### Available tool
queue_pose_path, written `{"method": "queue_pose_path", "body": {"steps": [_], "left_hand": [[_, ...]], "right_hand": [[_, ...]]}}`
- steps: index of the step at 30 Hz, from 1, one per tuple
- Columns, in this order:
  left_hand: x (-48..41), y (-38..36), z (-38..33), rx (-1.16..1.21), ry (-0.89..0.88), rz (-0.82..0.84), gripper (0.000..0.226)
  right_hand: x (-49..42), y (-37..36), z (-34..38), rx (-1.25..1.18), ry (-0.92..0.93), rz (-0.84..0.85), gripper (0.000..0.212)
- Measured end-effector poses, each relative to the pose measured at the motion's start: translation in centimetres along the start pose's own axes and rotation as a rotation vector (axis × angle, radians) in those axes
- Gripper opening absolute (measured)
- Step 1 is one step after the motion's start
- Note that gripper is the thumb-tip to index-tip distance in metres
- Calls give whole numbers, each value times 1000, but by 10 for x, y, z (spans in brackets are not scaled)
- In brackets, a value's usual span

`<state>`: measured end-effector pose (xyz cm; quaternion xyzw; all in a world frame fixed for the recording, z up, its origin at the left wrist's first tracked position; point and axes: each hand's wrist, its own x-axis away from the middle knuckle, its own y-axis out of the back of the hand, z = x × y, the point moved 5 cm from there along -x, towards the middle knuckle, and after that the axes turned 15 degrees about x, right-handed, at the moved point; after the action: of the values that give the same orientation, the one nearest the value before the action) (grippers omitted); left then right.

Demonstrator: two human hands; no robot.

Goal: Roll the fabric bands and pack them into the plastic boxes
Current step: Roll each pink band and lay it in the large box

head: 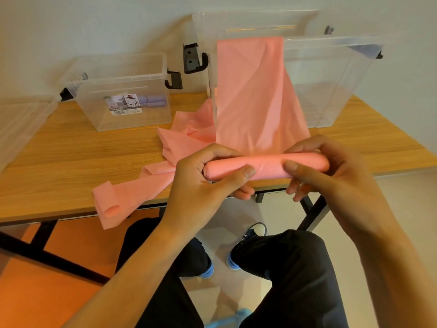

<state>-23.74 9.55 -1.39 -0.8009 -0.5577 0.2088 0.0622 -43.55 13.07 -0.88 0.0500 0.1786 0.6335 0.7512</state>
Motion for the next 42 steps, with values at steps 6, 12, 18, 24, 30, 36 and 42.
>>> {"method": "queue_pose_path", "body": {"steps": [6,12,18,24,30,36,42], "left_hand": [[0,-2,0,-4,13,36,28],[-1,-2,1,7,24,11,16],[1,-3,0,25,46,24,28],[-1,0,2,5,10,2,20],[0,2,5,12,11,10,22],[-4,2,1,-19,12,44,30],[-55,-15,-65,-141,-65,99,28]], "right_hand": [[-2,3,-2,-45,-26,-56,31],[1,-1,-1,-55,-11,-6,39],[-1,2,-4,-56,-42,-65,28],[0,-1,-4,-46,-37,-18,36],[0,0,-4,-32,-4,-25,34],[-2,1,2,-36,11,-68,27],[-42,23,65,46,82,-65,25]]}}
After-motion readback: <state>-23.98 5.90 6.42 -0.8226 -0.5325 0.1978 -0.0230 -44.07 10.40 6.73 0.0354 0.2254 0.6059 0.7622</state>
